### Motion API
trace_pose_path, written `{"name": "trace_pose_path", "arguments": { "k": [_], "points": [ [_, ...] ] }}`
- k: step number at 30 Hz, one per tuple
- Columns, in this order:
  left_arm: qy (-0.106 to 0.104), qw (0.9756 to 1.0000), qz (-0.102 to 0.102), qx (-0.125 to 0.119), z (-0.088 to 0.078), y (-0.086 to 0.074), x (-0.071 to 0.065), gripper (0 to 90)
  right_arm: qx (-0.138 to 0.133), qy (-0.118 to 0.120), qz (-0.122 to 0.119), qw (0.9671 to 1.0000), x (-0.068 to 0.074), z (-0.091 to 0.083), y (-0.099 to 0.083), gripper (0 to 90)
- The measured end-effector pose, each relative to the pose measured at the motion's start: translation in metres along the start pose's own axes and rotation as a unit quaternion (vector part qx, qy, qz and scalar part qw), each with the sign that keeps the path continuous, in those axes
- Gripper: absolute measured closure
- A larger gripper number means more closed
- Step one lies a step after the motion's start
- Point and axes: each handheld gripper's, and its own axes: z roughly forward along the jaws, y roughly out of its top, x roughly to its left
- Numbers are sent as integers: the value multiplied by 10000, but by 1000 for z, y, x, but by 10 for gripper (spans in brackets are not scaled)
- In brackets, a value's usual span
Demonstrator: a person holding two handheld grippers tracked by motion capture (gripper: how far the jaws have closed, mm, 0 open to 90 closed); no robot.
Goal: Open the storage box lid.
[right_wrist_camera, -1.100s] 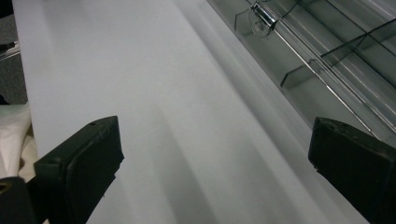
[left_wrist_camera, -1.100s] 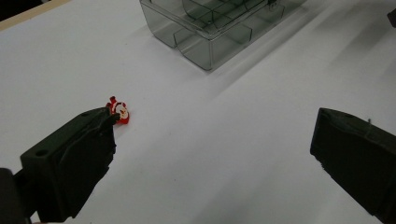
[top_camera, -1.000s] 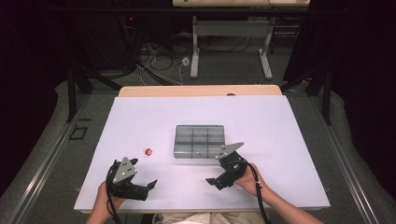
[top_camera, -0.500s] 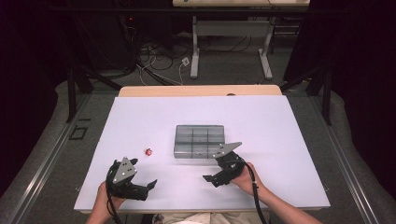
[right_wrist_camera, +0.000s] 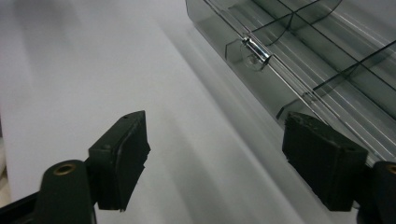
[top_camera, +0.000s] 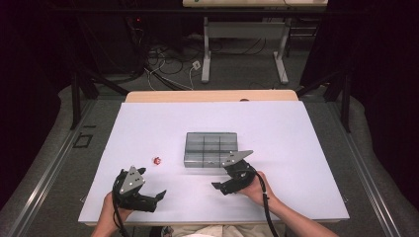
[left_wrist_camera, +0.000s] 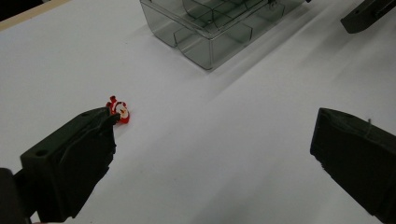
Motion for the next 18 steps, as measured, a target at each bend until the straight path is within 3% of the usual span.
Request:
{"name": "trace_pose_path", "arguments": {
  "k": [15, 18],
  "points": [
    [3, 10000, 12, 6, 0, 0, 0, 2, -279, -93, 275, 9992, 3, 7, 1, 470],
    [-4, 10000, 11, 7, 0, 0, 0, 1, -218, -141, 298, 9992, 2, 7, 1, 511]
  ]
}}
